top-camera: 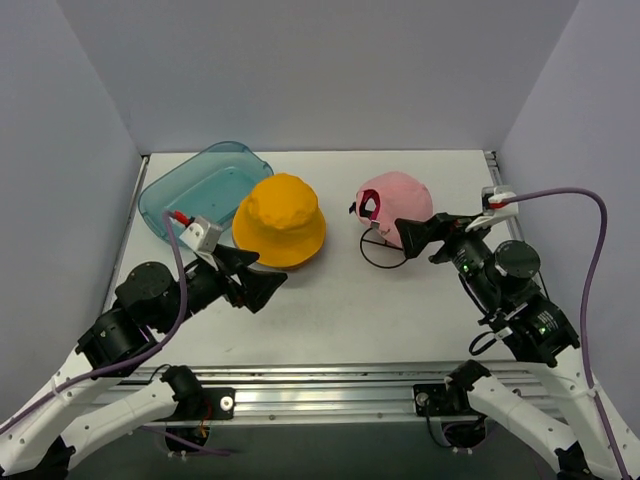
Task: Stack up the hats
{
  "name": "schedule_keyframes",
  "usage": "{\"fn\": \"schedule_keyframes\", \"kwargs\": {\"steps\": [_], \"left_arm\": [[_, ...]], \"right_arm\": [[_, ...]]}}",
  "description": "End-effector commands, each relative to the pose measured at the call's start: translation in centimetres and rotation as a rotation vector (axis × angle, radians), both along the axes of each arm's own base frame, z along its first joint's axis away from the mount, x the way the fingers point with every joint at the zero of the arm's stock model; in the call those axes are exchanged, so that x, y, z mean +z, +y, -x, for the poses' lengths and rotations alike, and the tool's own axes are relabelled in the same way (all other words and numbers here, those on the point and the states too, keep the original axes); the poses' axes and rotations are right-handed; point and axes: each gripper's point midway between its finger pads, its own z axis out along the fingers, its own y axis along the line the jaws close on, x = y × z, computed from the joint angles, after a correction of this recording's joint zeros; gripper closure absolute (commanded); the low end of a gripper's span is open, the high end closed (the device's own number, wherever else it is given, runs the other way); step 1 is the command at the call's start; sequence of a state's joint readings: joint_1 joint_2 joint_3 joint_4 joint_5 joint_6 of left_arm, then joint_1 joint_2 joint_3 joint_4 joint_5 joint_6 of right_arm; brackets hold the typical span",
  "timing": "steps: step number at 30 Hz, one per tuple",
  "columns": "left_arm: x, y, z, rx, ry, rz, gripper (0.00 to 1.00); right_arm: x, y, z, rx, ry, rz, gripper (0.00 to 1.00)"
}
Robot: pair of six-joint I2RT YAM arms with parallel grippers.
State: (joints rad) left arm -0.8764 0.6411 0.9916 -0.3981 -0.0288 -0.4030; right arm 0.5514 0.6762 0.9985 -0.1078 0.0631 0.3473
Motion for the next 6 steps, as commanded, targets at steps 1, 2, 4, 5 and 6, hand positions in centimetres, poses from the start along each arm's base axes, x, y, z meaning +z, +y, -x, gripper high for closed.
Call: {"fn": "schedule_keyframes", "kwargs": {"steps": [1,2,4,5,6], "left_arm": [[1.16,-0.48,0.04,-0.020,-0.026,0.012,0.06],[1.16,-0.50,0.02,-0.020,-0.027,0.013,0.06],[1.17,-0.40,0.00,-0.015,-0.028,0.014,0.06],[1.17,-0.35,0.00,-0.013,-0.028,0.014,0.06],[1.21,-0.31,0.01,-0.012,-0.029,0.015,0.06]], "right_arm": [[0.20,0.13,-0.71,-0.017,-0.019,0.002,0.00],[0.16,0.12,-0.73,-0.019,-0.019,0.002,0.00],[0.23,0.17,-0.60,-0.013,-0.023,-0.004,0.00],[0.28,0.12,-0.54,-0.013,-0.026,-0.008,0.00],[0.56,0.10,-0.42,-0.011,-0.036,-0.015,0.00]]}}
